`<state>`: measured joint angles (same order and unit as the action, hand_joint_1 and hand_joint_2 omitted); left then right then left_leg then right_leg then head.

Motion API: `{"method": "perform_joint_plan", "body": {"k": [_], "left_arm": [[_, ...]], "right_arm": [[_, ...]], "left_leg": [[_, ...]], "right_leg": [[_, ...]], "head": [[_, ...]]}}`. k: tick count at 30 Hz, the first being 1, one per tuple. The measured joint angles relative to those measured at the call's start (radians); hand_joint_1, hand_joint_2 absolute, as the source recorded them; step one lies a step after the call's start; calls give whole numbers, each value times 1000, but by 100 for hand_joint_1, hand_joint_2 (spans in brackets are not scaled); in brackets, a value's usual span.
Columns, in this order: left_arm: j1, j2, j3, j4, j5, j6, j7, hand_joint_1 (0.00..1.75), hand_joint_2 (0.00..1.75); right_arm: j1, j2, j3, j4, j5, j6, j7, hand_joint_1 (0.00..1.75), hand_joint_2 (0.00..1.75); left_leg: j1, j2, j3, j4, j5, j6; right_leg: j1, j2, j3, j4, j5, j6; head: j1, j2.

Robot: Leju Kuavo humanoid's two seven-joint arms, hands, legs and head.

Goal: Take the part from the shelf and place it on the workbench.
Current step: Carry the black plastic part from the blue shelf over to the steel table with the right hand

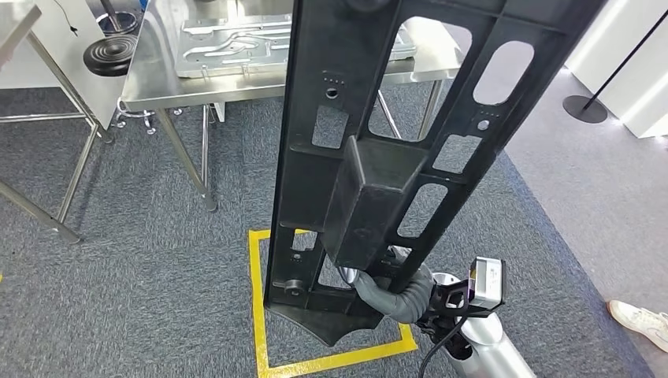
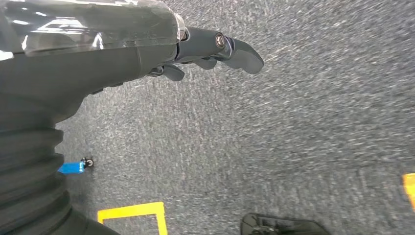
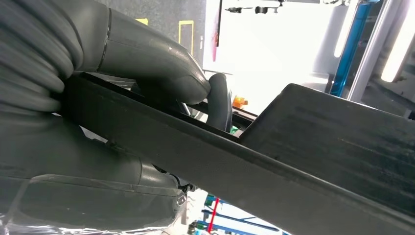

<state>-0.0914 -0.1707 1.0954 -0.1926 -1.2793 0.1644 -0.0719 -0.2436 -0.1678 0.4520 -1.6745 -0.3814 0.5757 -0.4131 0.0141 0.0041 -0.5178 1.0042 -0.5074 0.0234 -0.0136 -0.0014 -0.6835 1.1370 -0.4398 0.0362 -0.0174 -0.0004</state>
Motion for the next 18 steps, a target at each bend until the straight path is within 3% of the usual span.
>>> {"method": "perform_joint_plan", "body": {"k": [2, 4, 7, 9, 11, 12, 13, 15, 16, 17, 18], "left_arm": [[-2, 0, 0, 0, -1, 0, 2, 0, 175], [-2, 0, 0, 0, -1, 0, 4, 0, 175], [-4, 1, 0, 0, -2, 0, 4, 0, 175], [-5, 1, 0, 0, -3, 0, 4, 0, 175], [-1, 1, 0, 0, -3, 0, 4, 0, 175], [2, 1, 0, 0, -3, 0, 4, 0, 175], [4, 1, 1, 0, -3, 1, 3, 0, 175], [7, 2, 1, 0, -3, 1, 2, 0, 175], [7, 2, 1, 0, -4, 2, 1, 0, 175], [7, 3, 1, 0, -4, 2, 1, 0, 175], [6, 4, 2, 0, -4, 2, 0, 0, 175]], "right_arm": [[-1, 0, 0, -1, 1, -1, 0, 175, 175], [0, 0, 0, -2, 2, -3, 1, 175, 175], [3, -1, -1, -9, 3, -6, 0, 175, 175], [4, 0, -1, -12, 4, -6, 0, 175, 175], [7, 0, 0, -12, 4, -6, 0, 175, 175], [9, 0, 0, -12, 4, -6, 0, 175, 175], [10, 0, 0, -12, 4, -6, 0, 175, 175], [12, 0, 0, -13, 4, -6, 0, 175, 175], [12, 0, 0, -13, 4, -6, -1, 175, 175], [13, 0, 0, -14, 4, -7, -2, 175, 175], [14, 0, 0, -15, 4, -7, -4, 175, 175]], "left_leg": [[-2, 1, 10, -2, -13, -9], [-4, 3, 14, -7, -22, -21], [-2, 6, 17, 19, -43, -35], [-2, 5, -42, 134, -81, -39], [-2, 4, -135, 265, -107, -40], [-2, 4, -167, 292, -93, -40], [-2, 4, -181, 278, -54, -40], [-3, 3, -165, 166, 56, -33], [-6, 1, -149, 114, 93, -28], [-9, 1, -132, 75, 103, -23], [-13, -1, -122, 59, 94, -17]], "right_leg": [[7, -5, 44, -102, 31, -11], [14, -3, 52, -121, 15, -22], [7, 2, 80, -137, -2, -40], [8, 2, 106, -144, -19, -51], [11, 4, 131, -144, -40, -56], [12, 6, 147, -144, -52, -56], [13, 9, 165, -144, -66, -55], [13, 13, 207, -145, -97, -52], [15, 14, 223, -145, -111, -47], [14, 15, 233, -147, -121, -42], [14, 15, 239, -150, -128, -35]], "head": [[0, 0], [0, 0], [0, 0], [0, 0], [-1, 0], [-1, 0], [-1, 0], [0, 0], [0, 0], [0, 0], [0, 0]]}}
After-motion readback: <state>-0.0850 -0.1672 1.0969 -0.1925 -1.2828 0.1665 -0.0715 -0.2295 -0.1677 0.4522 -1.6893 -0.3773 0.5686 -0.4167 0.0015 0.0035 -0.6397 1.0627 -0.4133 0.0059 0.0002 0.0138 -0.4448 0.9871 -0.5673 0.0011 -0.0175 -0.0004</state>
